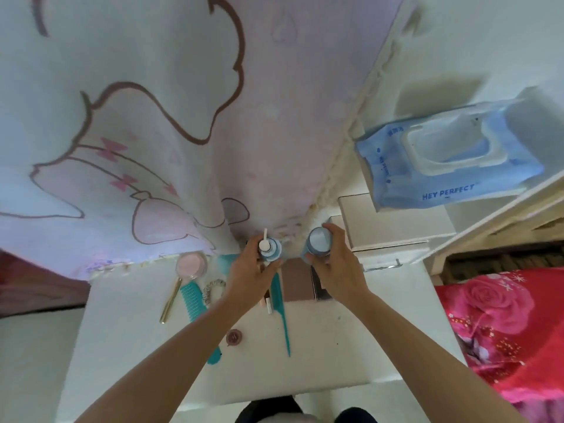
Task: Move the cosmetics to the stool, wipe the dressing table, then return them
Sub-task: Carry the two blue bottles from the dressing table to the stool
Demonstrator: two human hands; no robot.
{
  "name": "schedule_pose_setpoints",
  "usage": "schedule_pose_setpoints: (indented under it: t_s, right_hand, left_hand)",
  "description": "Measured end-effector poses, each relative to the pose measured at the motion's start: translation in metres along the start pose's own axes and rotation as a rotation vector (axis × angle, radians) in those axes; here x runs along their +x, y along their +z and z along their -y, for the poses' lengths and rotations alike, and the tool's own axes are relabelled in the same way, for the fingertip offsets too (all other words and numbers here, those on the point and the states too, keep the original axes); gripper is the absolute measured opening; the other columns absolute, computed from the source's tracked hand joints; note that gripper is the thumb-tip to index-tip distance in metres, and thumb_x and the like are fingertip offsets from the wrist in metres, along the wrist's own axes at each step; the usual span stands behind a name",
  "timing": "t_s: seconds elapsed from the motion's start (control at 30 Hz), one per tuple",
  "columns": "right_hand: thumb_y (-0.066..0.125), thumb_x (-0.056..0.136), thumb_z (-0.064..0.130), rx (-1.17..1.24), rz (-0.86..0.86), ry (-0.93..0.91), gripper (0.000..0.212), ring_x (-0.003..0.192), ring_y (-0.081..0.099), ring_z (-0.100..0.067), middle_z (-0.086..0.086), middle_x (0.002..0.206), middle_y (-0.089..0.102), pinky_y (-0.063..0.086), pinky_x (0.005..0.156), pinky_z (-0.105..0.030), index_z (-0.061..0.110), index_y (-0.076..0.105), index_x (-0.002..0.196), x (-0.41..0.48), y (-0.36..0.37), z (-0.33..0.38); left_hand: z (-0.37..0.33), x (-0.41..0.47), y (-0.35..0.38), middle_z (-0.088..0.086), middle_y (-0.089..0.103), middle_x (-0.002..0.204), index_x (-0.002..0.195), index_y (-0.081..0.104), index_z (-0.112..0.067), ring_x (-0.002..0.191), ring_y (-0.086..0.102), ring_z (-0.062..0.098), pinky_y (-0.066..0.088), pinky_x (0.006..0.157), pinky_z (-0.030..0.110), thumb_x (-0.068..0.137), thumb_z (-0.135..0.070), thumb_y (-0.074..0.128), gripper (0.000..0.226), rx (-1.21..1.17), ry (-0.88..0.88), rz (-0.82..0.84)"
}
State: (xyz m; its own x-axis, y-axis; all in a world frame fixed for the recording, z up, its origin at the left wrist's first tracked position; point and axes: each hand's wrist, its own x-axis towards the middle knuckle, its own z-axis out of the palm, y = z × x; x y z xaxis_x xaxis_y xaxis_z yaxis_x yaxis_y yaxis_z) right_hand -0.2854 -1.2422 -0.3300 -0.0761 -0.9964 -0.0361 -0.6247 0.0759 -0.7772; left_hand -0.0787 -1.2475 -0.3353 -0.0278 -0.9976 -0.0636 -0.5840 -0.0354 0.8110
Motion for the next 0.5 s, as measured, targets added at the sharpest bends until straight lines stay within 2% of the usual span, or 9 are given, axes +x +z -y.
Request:
schedule_pose_setpoints:
  t_s: [0.1,0.17,0.23,0.33,0.4,0.43,0.5]
  right_hand:
    - [0.071,0.088,0.039,0.011,0.036,-0.112,0.068,0.091,0.064,-0.019,0.009,0.113,0.063,0.042,0.067,-0.026,0.045,0.022,0.135,-0.027,-0.013,0.015]
    - [0.072,0.086,0.040,0.065,0.055,-0.164,0.068,0.091,0.062,-0.009,0.017,0.112,0.061,0.041,0.065,-0.017,0.051,0.022,0.132,-0.046,-0.015,0.022]
    - [0.073,0.086,0.040,0.118,0.089,-0.246,0.066,0.096,0.059,-0.002,0.023,0.114,0.057,0.042,0.069,-0.011,0.052,0.027,0.130,-0.066,-0.011,0.032]
    - [0.072,0.087,0.041,0.156,0.159,-0.333,0.062,0.099,0.061,-0.006,0.018,0.118,0.060,0.045,0.075,-0.022,0.044,0.033,0.134,-0.094,0.012,0.058]
    - [0.070,0.088,0.041,0.177,0.222,-0.403,0.063,0.089,0.060,0.006,0.014,0.121,0.061,0.046,0.072,-0.015,0.040,0.033,0.139,-0.119,0.032,0.085]
    - [0.069,0.089,0.041,0.190,0.261,-0.443,0.063,0.085,0.062,0.005,0.013,0.121,0.061,0.047,0.070,-0.014,0.039,0.032,0.141,-0.134,0.043,0.100]
    - [0.067,0.090,0.042,0.210,0.325,-0.508,0.064,0.093,0.066,-0.011,0.008,0.122,0.063,0.054,0.075,-0.026,0.039,0.030,0.142,-0.164,0.063,0.130]
  left_hand:
    - [-0.018,-0.053,-0.022,-0.030,0.063,0.094,0.110,0.046,-0.051,0.087,0.061,-0.007,0.054,0.072,0.026,0.084,-0.035,0.073,0.041,0.012,-0.001,-0.170]
    - [-0.025,-0.092,-0.036,-0.034,0.060,0.100,0.111,0.042,-0.056,0.092,0.061,-0.006,0.052,0.077,0.022,0.083,-0.029,0.076,0.051,0.017,-0.016,-0.291]
    - [-0.029,-0.139,-0.051,-0.032,0.060,0.103,0.114,0.040,-0.056,0.093,0.063,-0.002,0.050,0.078,0.015,0.082,-0.028,0.077,0.056,0.019,-0.035,-0.418]
    - [-0.028,-0.212,-0.078,-0.033,0.060,0.107,0.118,0.043,-0.048,0.094,0.063,-0.005,0.047,0.077,0.005,0.078,-0.027,0.080,0.059,0.014,-0.080,-0.593]
    - [-0.024,-0.264,-0.100,-0.036,0.058,0.109,0.114,0.042,-0.055,0.095,0.062,-0.006,0.047,0.075,0.003,0.077,-0.031,0.081,0.059,0.019,-0.155,-0.696]
    - [-0.021,-0.291,-0.111,-0.037,0.057,0.109,0.112,0.041,-0.059,0.095,0.061,-0.007,0.047,0.073,0.003,0.077,-0.034,0.080,0.058,0.018,-0.198,-0.742]
    - [-0.014,-0.340,-0.135,-0.038,0.059,0.107,0.112,0.042,-0.058,0.094,0.062,-0.008,0.049,0.070,0.005,0.078,-0.034,0.079,0.056,0.043,-0.260,-0.825]
